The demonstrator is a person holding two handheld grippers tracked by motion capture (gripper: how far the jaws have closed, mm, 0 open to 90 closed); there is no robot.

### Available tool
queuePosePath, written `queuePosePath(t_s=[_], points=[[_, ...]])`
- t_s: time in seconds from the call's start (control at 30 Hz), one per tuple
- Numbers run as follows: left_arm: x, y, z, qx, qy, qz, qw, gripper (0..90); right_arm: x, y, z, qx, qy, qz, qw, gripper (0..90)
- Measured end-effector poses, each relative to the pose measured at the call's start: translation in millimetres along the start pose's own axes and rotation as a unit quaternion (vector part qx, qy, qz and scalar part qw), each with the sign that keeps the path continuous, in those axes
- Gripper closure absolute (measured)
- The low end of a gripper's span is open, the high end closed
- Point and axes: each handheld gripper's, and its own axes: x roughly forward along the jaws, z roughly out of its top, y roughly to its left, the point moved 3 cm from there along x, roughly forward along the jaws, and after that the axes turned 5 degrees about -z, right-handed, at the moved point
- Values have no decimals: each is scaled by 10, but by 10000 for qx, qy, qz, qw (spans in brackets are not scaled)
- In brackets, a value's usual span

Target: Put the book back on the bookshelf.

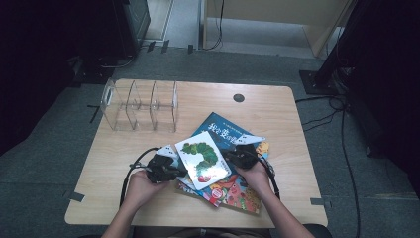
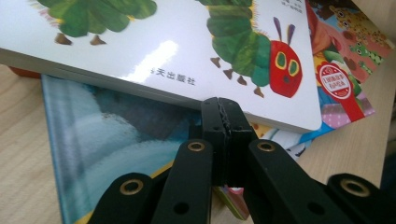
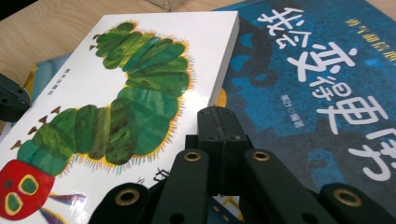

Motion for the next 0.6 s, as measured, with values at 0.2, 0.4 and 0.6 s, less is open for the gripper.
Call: queuePosePath(t_s=[0.2, 0.4, 0.6], points=[[-156, 198, 29, -181, -272, 216, 9992, 900, -85, 7, 1, 5, 86, -103, 9999, 900], [-239, 451, 102, -321, -440, 414, 9977, 900, -233, 122, -32, -57, -22, -10, 10000, 900], [-268, 677, 173, -401, -512, 515, 9966, 900, -375, 181, -147, -18, -16, 34, 10000, 900]])
